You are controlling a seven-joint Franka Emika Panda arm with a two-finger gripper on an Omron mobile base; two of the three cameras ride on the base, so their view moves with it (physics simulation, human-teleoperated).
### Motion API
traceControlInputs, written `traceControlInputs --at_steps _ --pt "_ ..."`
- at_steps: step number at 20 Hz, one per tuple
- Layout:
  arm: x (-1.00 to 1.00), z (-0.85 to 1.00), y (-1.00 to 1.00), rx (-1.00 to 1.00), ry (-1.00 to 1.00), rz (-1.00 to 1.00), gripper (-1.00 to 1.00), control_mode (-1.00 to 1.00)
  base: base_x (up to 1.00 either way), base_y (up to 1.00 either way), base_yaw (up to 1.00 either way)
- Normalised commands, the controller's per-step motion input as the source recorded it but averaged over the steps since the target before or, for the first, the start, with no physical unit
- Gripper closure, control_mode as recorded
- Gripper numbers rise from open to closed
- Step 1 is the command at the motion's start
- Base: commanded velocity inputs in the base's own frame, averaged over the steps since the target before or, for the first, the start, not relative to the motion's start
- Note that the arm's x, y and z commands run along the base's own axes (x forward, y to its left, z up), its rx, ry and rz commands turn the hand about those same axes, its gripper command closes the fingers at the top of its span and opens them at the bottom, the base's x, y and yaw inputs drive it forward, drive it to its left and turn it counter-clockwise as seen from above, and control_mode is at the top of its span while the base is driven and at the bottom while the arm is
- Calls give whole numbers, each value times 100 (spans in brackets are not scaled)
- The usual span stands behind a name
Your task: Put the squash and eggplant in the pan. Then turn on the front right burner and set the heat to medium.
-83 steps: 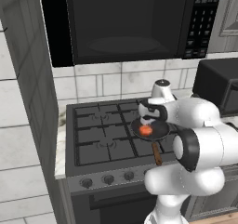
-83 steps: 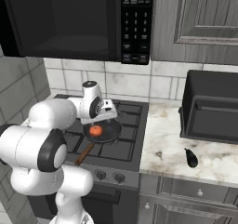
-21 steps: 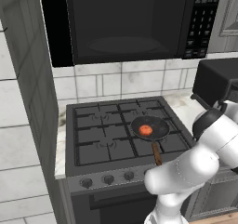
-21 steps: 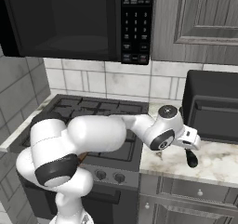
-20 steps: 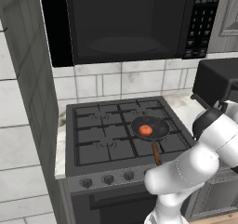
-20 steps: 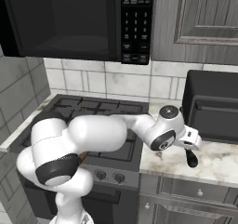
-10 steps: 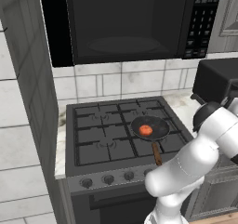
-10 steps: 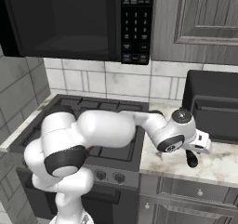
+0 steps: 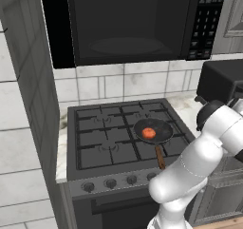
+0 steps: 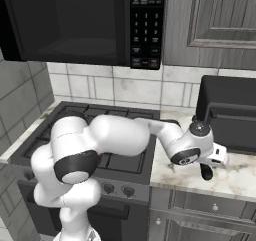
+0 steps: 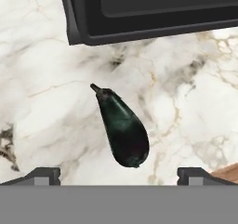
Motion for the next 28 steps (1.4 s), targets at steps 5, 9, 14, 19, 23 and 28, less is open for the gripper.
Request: traceControlInputs --at_steps 5,9,14,19,23,28 --pt "29 -34 -1 0 0 0 -100 -100 0 0 0" --pt "21 -12 -3 0 0 0 -100 -100 0 0 0" --pt "2 29 -33 0 0 0 -100 -100 0 0 0" --pt "0 5 -24 0 0 0 -100 -100 0 0 0" --pt "0 -4 -1 2 0 1 -100 -100 0 0 0" --pt "0 -9 0 3 0 1 -100 -100 0 0 0"
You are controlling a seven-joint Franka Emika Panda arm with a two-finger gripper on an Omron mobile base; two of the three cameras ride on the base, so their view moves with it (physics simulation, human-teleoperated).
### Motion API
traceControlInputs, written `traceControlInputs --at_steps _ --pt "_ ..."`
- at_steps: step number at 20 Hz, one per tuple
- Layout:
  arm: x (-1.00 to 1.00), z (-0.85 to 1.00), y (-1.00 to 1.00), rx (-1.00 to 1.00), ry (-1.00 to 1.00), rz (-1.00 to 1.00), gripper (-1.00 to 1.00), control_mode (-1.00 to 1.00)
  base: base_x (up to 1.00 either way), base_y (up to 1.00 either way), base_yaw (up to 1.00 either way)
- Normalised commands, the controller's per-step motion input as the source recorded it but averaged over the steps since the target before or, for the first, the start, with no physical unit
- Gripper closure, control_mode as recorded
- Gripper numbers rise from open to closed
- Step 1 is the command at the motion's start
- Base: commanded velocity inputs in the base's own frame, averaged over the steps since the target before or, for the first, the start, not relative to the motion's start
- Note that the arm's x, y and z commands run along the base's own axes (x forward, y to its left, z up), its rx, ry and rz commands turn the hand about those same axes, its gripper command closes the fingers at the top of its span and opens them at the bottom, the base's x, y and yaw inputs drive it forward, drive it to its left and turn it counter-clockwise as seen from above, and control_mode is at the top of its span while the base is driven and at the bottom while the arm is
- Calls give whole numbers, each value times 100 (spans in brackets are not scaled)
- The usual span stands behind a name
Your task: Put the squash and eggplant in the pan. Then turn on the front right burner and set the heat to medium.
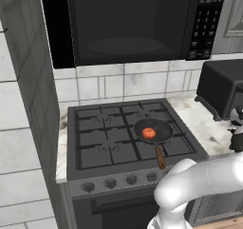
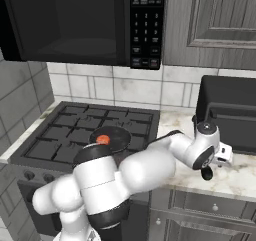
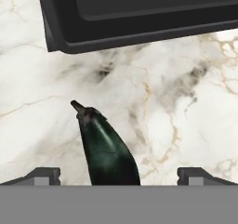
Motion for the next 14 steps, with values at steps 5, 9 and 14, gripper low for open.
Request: traceControlInputs --at_steps 5,9,14 --pt "0 -12 0 3 0 0 -100 -100 0 0 0" --pt "0 -10 0 2 1 0 -100 -100 0 0 0" --pt "0 -33 0 1 4 0 -100 -100 0 0 0"
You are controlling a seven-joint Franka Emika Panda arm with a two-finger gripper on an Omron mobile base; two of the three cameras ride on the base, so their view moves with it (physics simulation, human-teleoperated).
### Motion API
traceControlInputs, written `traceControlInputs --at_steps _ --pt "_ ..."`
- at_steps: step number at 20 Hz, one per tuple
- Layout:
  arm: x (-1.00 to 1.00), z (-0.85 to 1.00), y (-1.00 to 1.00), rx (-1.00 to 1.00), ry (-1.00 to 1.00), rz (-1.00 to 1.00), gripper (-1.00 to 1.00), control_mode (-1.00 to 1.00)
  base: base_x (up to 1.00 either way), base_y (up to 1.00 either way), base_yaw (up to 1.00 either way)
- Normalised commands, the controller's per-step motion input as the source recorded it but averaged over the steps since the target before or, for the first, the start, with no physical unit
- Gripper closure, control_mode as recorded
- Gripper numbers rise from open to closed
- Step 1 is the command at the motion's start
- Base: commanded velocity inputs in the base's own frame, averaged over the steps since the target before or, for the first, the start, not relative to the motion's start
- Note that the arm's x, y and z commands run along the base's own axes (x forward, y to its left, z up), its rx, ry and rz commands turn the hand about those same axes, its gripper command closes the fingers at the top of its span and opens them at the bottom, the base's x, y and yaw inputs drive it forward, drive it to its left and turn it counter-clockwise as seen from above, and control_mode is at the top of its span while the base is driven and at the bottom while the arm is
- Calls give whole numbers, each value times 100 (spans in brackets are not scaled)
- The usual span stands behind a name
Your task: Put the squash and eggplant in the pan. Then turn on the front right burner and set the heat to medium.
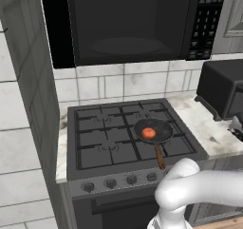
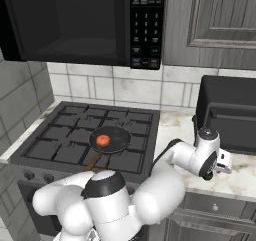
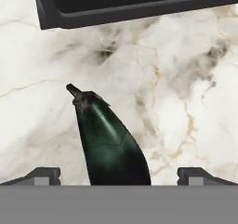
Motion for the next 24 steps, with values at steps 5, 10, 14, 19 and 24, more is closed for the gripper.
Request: traceControlInputs --at_steps 5,10,14,19,24 --pt "0 -28 0 0 2 1 -100 -100 0 0 0" --pt "3 -16 0 0 1 1 -100 -100 0 0 0" --pt "0 -7 0 0 0 0 -100 -100 0 0 0" --pt "0 -6 0 0 0 0 -100 -100 0 0 0" --pt "0 0 0 0 0 0 100 -100 0 0 0"
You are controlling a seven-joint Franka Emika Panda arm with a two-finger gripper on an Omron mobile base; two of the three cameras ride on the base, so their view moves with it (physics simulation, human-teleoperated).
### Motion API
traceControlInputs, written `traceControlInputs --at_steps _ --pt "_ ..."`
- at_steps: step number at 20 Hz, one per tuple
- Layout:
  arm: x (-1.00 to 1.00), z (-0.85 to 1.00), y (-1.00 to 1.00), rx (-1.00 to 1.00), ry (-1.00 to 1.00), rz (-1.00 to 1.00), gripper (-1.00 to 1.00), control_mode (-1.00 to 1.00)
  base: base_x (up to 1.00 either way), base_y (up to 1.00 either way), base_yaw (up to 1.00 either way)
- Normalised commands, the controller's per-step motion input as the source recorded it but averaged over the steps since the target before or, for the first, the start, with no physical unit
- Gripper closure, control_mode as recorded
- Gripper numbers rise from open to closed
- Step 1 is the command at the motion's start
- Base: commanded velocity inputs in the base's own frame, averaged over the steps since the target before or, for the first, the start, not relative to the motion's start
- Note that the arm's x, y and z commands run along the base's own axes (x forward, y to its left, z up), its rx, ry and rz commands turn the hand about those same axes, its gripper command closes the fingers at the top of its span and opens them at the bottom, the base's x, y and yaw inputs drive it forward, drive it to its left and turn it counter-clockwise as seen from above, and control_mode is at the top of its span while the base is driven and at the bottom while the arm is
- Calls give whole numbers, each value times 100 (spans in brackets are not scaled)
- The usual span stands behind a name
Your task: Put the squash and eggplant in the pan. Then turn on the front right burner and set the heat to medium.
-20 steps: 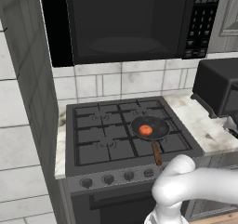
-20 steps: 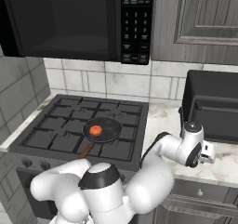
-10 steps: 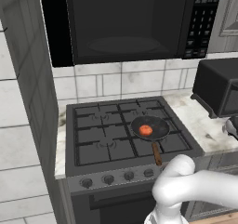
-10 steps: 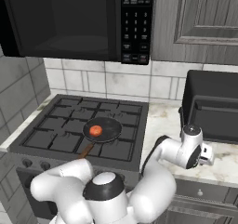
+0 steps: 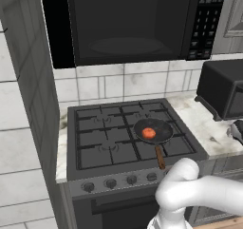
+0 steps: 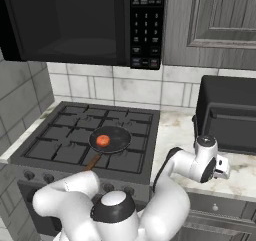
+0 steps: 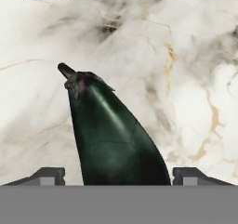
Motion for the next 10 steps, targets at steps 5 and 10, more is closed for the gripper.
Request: traceControlInputs --at_steps 5,10 --pt "0 0 0 0 0 0 100 -100 0 0 0" --pt "-6 21 16 -2 5 0 100 -100 0 0 0"
